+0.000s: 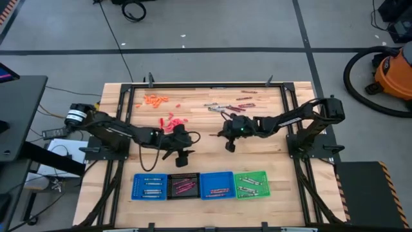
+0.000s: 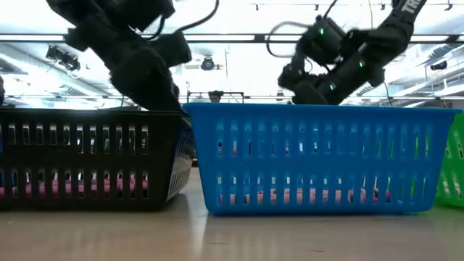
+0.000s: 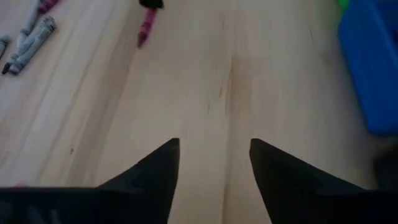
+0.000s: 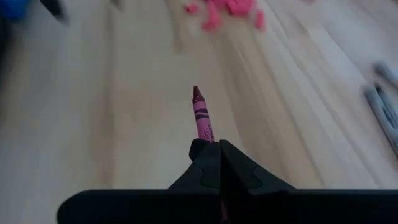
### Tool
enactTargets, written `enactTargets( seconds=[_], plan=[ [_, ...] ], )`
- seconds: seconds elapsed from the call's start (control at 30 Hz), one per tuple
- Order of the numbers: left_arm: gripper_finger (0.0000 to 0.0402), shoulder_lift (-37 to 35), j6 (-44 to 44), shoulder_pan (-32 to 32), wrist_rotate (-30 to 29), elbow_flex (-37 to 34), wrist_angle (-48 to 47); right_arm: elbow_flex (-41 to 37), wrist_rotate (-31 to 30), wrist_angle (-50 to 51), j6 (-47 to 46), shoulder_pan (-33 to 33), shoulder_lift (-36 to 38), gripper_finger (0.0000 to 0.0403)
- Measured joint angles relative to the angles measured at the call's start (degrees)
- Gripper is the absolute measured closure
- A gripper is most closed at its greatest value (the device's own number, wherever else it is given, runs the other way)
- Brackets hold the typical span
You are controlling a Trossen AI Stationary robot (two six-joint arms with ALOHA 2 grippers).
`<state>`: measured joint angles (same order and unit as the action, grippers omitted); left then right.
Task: Sort crayons
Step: Put the dark pink crayon into the black bin
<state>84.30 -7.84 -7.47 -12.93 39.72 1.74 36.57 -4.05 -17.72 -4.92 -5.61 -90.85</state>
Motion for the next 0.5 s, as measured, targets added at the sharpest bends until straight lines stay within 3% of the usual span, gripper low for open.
enactTargets(
  seconds=[0.2,0.5],
  plan=[
    [0.0167,3.1,1.9,2.2,-0.5,0.0,7.0,5.0,-2.1,1.2,0.7,4.4,0.0,0.0398],
    [0.0166,3.6,3.2,3.6,-0.4,0.0,15.8,8.6,-4.0,1.7,1.5,7.2,0.0,0.0398]
  ],
)
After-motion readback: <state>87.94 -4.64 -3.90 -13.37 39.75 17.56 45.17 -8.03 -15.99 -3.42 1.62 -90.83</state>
